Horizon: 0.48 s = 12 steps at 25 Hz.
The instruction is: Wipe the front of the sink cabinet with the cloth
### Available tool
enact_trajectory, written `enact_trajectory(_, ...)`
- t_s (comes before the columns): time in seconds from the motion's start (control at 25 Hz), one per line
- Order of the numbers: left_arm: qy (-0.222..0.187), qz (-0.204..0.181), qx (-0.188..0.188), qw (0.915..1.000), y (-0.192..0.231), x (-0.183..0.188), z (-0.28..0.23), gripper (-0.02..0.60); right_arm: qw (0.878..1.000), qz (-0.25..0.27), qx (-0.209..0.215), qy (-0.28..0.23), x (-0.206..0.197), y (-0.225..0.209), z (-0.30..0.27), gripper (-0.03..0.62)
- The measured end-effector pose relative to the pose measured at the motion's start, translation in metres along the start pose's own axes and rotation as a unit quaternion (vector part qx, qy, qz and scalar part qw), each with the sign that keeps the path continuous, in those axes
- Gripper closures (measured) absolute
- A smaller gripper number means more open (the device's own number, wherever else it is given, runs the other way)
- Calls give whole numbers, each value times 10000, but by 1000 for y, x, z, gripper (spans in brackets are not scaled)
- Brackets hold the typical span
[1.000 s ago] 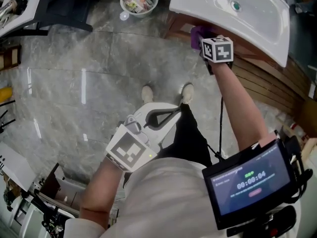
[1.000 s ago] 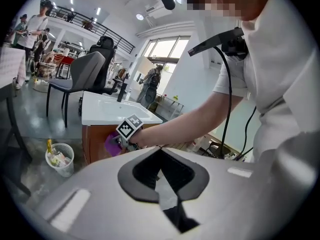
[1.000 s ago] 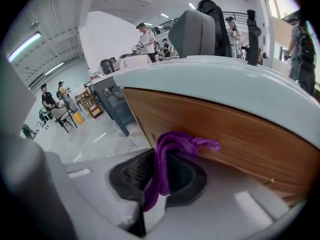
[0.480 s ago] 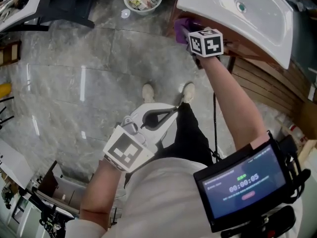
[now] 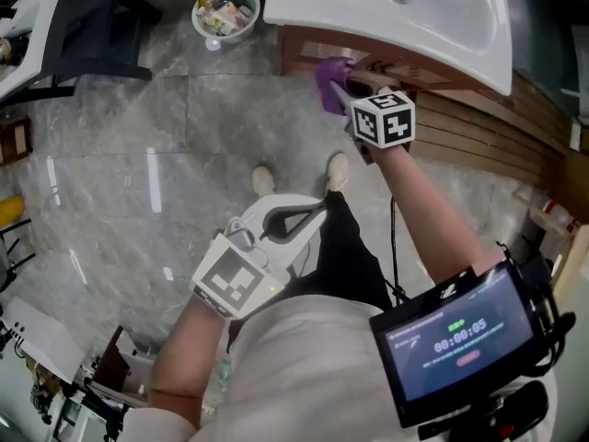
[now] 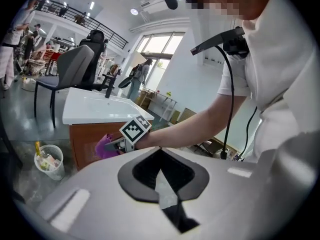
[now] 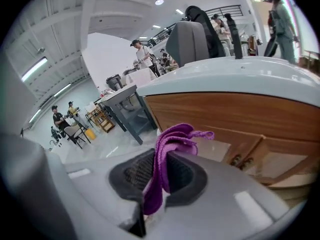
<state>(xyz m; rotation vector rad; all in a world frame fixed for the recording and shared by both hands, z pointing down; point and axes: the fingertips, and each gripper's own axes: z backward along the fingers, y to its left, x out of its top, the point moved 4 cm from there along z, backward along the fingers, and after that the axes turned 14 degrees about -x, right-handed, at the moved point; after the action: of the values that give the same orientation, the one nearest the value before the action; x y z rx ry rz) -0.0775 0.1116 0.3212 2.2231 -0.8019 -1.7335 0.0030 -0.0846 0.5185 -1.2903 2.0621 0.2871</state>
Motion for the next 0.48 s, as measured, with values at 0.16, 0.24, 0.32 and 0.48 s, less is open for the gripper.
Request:
enact_trajectory(0.16,270,-142,-420,9986,-7,10,-49,576,9982,-378,-466,53,-45,-75,51,539)
enact_trajectory(0.24,384,-172,-586,9974,-9,16,-80,577,9952,-580,-778,142,-71,-125,74,539)
enact_trajectory(0.32,478,-187,-756,9958,-7,24,-115,577,9903,-756,-1132,265,-96,-183,93,539)
enact_trajectory(0.48,612,-230,-1053,9923,-3,38,-178,576,9779,-927,-1814,460,-134,-292,121,539)
